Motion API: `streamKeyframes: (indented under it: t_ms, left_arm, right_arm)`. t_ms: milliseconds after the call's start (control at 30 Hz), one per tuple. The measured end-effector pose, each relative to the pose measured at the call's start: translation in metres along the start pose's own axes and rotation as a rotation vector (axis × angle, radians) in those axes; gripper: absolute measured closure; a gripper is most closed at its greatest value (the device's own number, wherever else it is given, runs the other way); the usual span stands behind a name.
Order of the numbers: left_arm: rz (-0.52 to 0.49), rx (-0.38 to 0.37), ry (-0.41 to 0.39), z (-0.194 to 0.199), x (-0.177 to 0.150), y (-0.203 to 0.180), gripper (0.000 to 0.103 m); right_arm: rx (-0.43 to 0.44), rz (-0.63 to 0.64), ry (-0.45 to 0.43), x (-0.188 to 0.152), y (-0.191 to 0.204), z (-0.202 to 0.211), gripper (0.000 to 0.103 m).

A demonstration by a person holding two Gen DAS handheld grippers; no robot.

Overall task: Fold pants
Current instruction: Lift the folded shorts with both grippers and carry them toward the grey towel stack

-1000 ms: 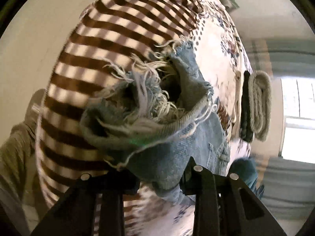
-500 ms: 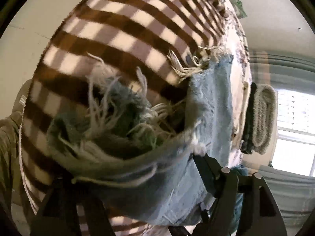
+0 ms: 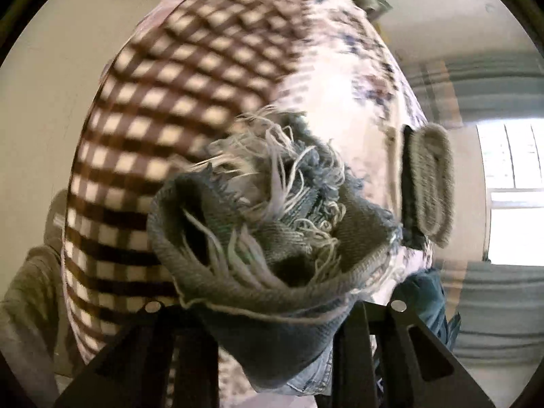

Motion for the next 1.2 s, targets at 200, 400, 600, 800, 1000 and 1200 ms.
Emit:
streamKeyframes:
  t_ms: [200, 400, 600, 800, 1000, 1200]
  left_arm:
    - [-0.087, -0.048, 0.056, 0.039, 0.012, -0.100, 0.082]
    - [-0.199, -0.161, 0.123, 0.041, 0.029, -0.231, 0.082]
    - [-0.330, -0.303, 0.245, 0.000, 0.048, -0.390, 0.082]
    - [-0.480, -0.420, 0.335, -0.069, 0.067, -0.542, 0.082]
    - [-0.553, -0.376, 0.379, -0.183, 0.095, -0.574, 0.082]
    - [-0.607, -0.152, 0.415, -0.283, 0.127, -0.494, 0.082]
  right_arm:
    - [0.045, -0.010, -0.083, 0.031, 0.069, 0.069, 0.075]
    - [0.077, 0.006, -0.253, 0.103, 0.138, 0.134, 0.075]
    - [0.068, -0.011, -0.503, 0.220, 0.211, 0.180, 0.075]
    - [0.055, -0.033, -0.706, 0.335, 0.254, 0.190, 0.075]
    - [0.032, -0.132, -0.725, 0.403, 0.203, 0.107, 0.075]
    - [-0.015, -0.214, -0.649, 0.394, 0.125, 0.017, 0.075]
Point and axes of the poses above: each gripper's, at about its wrist camera, not at the fingertips, and z roughly against the way its jaws point, y to its left, x to its top, the point moved 7 cm from there along -z, roughly the way its jaws point, and after that the axes turned 10 degrees about z, right-handed, at the moved point
